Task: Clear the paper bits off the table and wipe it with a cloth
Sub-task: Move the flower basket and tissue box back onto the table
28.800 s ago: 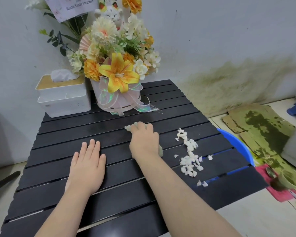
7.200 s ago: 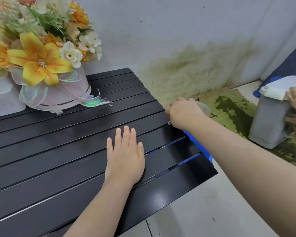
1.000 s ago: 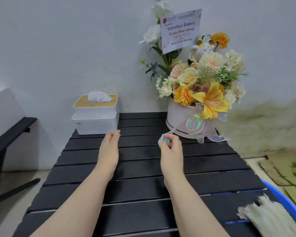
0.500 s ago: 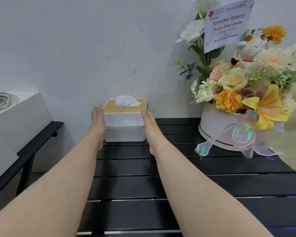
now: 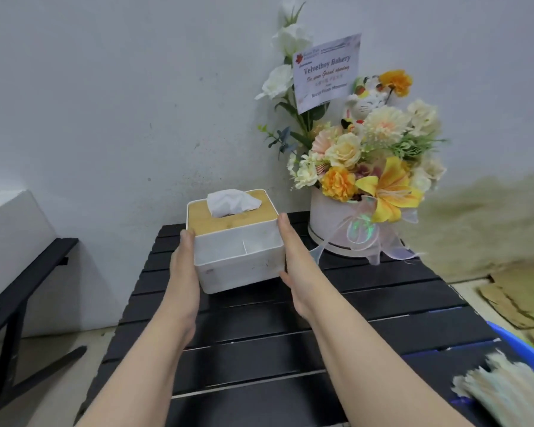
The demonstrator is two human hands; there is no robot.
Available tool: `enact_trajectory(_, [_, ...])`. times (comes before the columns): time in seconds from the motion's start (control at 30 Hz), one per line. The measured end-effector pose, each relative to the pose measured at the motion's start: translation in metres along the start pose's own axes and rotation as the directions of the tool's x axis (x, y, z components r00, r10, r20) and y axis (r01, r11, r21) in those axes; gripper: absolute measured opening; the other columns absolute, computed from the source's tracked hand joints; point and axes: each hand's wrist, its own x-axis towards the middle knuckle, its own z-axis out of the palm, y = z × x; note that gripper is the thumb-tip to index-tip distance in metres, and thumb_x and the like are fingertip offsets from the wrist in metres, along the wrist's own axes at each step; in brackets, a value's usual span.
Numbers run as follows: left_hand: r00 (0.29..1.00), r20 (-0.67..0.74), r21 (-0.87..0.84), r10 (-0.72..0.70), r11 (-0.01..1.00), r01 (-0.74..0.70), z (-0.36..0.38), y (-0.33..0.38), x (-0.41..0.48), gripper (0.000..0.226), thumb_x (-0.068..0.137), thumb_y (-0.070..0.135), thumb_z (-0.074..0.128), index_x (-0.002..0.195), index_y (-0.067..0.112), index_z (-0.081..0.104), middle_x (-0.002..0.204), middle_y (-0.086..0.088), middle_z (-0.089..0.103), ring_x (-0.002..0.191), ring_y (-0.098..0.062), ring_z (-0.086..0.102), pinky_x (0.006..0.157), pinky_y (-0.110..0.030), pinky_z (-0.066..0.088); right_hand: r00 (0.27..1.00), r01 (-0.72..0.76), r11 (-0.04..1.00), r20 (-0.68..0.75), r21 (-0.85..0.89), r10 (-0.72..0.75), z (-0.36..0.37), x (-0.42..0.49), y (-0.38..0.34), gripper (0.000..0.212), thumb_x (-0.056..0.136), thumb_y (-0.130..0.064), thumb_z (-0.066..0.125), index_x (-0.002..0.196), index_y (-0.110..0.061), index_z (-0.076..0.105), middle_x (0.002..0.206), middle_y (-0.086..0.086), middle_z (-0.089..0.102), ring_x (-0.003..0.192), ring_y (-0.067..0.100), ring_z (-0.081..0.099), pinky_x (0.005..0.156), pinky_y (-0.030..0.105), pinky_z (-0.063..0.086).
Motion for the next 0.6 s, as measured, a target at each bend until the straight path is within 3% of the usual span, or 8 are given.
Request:
enact_trajectory(0.07, [0.999,0.034,0.0,0.03,1.0,-0.03,0.025,0.003,-0.027,0.078,0.065,0.088,0.027,0.13,0.046,0.04,0.134,0.02,0.045,0.12,0.002,0.043,0.107,-0.034,0.031,0.999,0.026,0.999,-0.03,-0.037,-0.027,-0.027,-0.03,-0.007,0.053,0.06,-0.09,0.042,0.11,-0.072,0.042,0.142,-0.029,0.034,0.135,0.004,0.027,0.114,0.047,0.02])
enact_trajectory(0.13, [0.998,0.058,0.015,0.035,0.999,-0.036,0.055,0.001,-0.052,0.074,0.069,0.087,0.027,0.129,0.047,0.041,0.138,0.017,0.041,0.126,-0.003,0.042,0.111,-0.04,0.029,0.996,0.036,0.998,-0.082,-0.054,-0.041,-0.056,-0.059,-0.012,0.062,0.06,-0.09,0.043,0.119,-0.069,0.04,0.145,-0.027,0.031,0.137,0.005,0.024,0.114,0.05,0.02])
enact_trajectory(0.23, [0.991,0.132,0.012,-0.024,1.0,0.023,0.101,-0.007,-0.082,0.075,0.071,0.085,0.029,0.133,0.044,0.035,0.141,0.015,0.037,0.129,-0.009,0.039,0.114,-0.044,0.025,0.983,-0.006,0.998,-0.182,-0.061,-0.005,-0.105,-0.093,-0.019,0.067,0.065,-0.086,0.042,0.126,-0.059,0.043,0.131,-0.029,0.037,0.129,0.004,0.027,0.113,0.048,0.022])
enact_trajectory(0.3, [0.98,0.194,0.014,-0.042,0.999,0.04,0.132,-0.01,-0.1,0.082,0.065,0.088,0.03,0.135,0.044,0.034,0.143,0.016,0.036,0.13,-0.009,0.038,0.114,-0.044,0.025,0.974,-0.021,0.996,-0.227,-0.083,0.001,-0.137,-0.113,-0.026,0.059,0.062,-0.088,0.04,0.113,-0.061,0.05,0.11,-0.037,0.046,0.112,-0.001,0.04,0.104,0.041,0.033])
enact_trajectory(0.37, [0.968,0.248,0.009,-0.037,0.999,0.036,0.163,-0.011,-0.114,0.091,0.06,0.091,0.031,0.136,0.042,0.034,0.144,0.016,0.035,0.132,-0.008,0.036,0.114,-0.043,0.026,0.965,-0.029,0.997,-0.261,-0.068,0.01,-0.166,-0.128,-0.032,0.049,0.057,-0.088,0.042,0.098,-0.063,0.054,0.096,-0.038,0.052,0.095,-0.008,0.048,0.085,0.028,0.042])
enact_trajectory(0.4, [0.962,0.273,-0.003,-0.03,0.999,0.033,0.178,-0.012,-0.12,0.094,0.058,0.092,0.032,0.137,0.041,0.035,0.145,0.015,0.034,0.132,-0.008,0.036,0.114,-0.043,0.026,0.961,-0.036,0.997,-0.276,-0.067,0.016,-0.18,-0.133,-0.034,0.051,0.056,-0.088,0.041,0.098,-0.061,0.054,0.098,-0.035,0.055,0.094,-0.007,0.051,0.082,0.028,0.042])
enact_trajectory(0.5, [0.948,0.312,-0.002,-0.062,0.998,0.066,0.211,-0.013,-0.129,0.094,0.058,0.09,0.032,0.137,0.039,0.036,0.145,0.014,0.031,0.132,-0.007,0.035,0.113,-0.04,0.026,0.944,-0.068,0.994,-0.327,-0.08,0.039,-0.215,-0.138,-0.033,0.07,0.056,-0.088,0.037,0.115,-0.053,0.052,0.124,-0.016,0.055,0.115,0.011,0.05,0.103,0.043,0.037])
enact_trajectory(0.6, [0.947,0.305,0.027,-0.104,0.995,0.101,0.23,-0.015,-0.132,0.09,0.06,0.085,0.03,0.139,0.043,0.03,0.142,0.018,0.027,0.126,-0.004,0.034,0.102,-0.029,0.026,0.942,-0.071,0.995,-0.333,-0.076,0.042,-0.238,-0.136,-0.028,0.072,0.059,-0.089,0.035,0.119,-0.052,0.053,0.132,-0.013,0.052,0.116,0.008,0.05,0.105,0.046,0.037])
